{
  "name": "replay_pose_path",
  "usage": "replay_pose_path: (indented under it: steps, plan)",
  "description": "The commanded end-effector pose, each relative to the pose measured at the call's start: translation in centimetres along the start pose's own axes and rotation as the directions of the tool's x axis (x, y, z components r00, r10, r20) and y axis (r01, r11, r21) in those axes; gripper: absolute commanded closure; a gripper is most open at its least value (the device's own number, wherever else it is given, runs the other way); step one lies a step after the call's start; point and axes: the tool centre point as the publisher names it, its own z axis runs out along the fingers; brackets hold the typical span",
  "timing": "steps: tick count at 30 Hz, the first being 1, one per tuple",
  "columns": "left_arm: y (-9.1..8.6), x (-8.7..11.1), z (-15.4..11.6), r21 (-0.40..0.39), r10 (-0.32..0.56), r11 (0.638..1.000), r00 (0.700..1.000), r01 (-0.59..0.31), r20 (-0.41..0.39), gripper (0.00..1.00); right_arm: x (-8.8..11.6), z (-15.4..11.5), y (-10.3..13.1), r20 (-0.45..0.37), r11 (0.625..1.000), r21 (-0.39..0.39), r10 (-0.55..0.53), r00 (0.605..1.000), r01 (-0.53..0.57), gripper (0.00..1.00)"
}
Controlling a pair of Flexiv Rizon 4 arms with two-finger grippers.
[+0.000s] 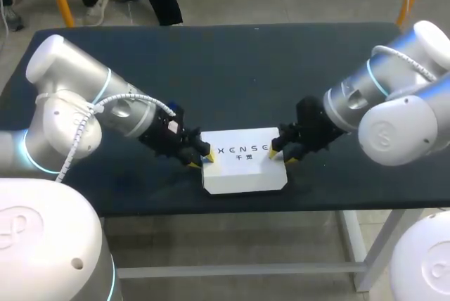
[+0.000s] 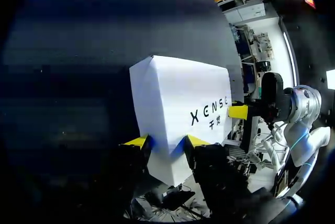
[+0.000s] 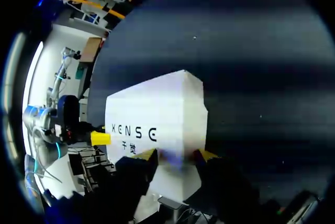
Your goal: Assemble the packaging by folding the flat box into shape, placing the metal phone stand inside, and closing the box properly
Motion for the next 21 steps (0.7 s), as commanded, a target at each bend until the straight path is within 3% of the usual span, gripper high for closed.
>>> replay_pose_path:
  steps: [1,21]
  plan:
    - [0.1,0.4,0.7,-0.017,0.006,1.000,1.000,-0.006,-0.003,0.55,0.0,0.0,0.3,-0.024,0.999,0.032,-0.005,1.000,0.006,0.46]
    - [-0.3,0.6,-0.5,-0.114,0.002,0.993,1.000,-0.005,-0.027,0.51,0.4,-0.7,0.5,-0.075,0.995,0.104,-0.002,0.997,0.010,0.45]
